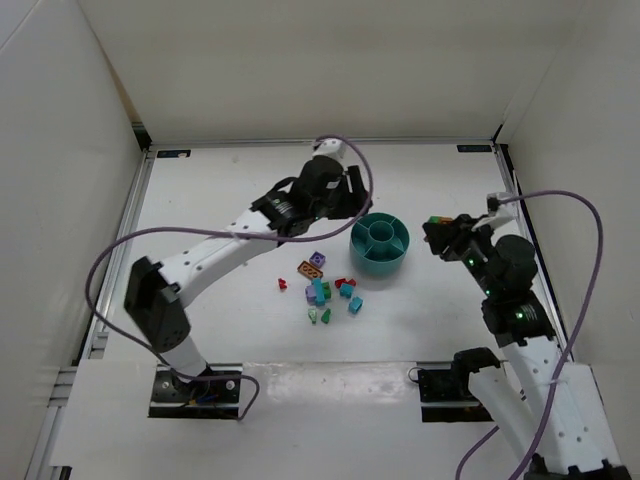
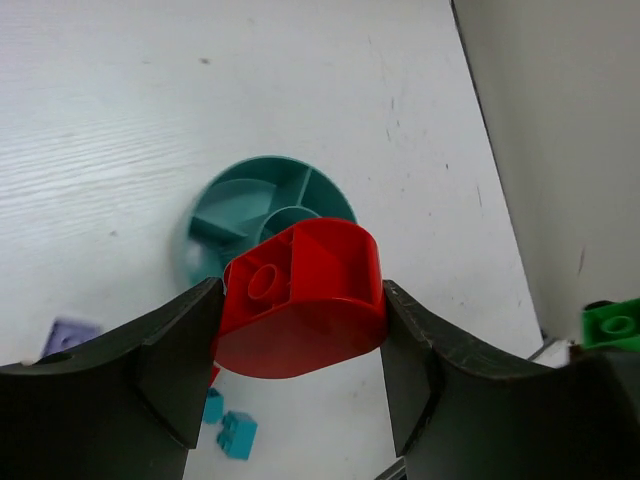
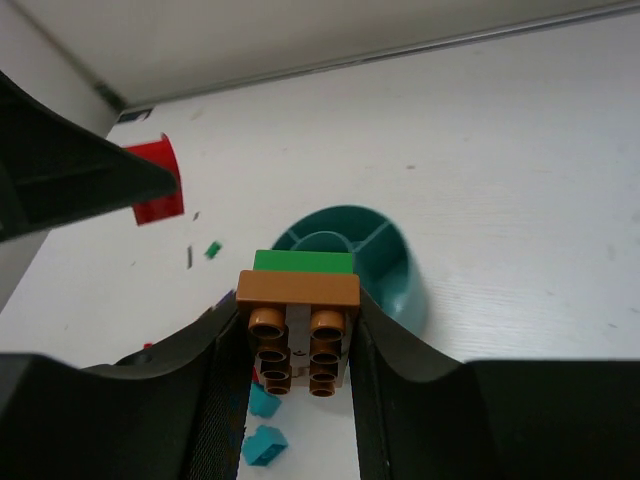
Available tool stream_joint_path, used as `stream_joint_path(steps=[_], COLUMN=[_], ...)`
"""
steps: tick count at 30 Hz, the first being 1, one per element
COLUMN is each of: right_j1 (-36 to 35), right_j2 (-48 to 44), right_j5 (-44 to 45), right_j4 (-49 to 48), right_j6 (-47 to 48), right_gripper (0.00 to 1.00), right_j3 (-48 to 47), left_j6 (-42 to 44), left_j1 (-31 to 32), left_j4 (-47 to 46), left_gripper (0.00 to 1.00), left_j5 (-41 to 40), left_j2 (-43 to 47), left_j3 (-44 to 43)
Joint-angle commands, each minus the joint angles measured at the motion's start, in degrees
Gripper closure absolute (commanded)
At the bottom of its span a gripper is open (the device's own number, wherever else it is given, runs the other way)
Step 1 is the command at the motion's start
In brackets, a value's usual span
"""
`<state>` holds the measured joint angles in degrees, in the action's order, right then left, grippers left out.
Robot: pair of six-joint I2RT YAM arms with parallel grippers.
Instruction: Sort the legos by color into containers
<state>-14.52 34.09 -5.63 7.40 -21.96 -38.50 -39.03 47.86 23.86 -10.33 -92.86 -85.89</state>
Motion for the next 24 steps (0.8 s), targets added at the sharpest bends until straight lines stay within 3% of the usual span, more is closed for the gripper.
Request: stream_joint_path(steps=[1,9,24], right_j1=[7.19,21.19,22.17], right_j2=[-3.05,-5.79,-4.38], right_j5=[2.65,-10.35,-12.74], right_j4=[7.36,5.61,3.41], right_j6=[-1.6,-5.11,-5.99], right_gripper=[1.0,1.0,1.0], right_j3=[0.53,3.6,4.22], left_j6=[7.29,9.93,7.39], left_j1=[0.92,1.98,2.33], left_j4=[1.81,5.85,5.33], left_gripper=[0.5,0.47,0.41], left_j5=[10.15,10.15,11.72], left_j2=[-6.79,-18.14,-23.07], left_j3=[-7.53,-18.61,-19.94])
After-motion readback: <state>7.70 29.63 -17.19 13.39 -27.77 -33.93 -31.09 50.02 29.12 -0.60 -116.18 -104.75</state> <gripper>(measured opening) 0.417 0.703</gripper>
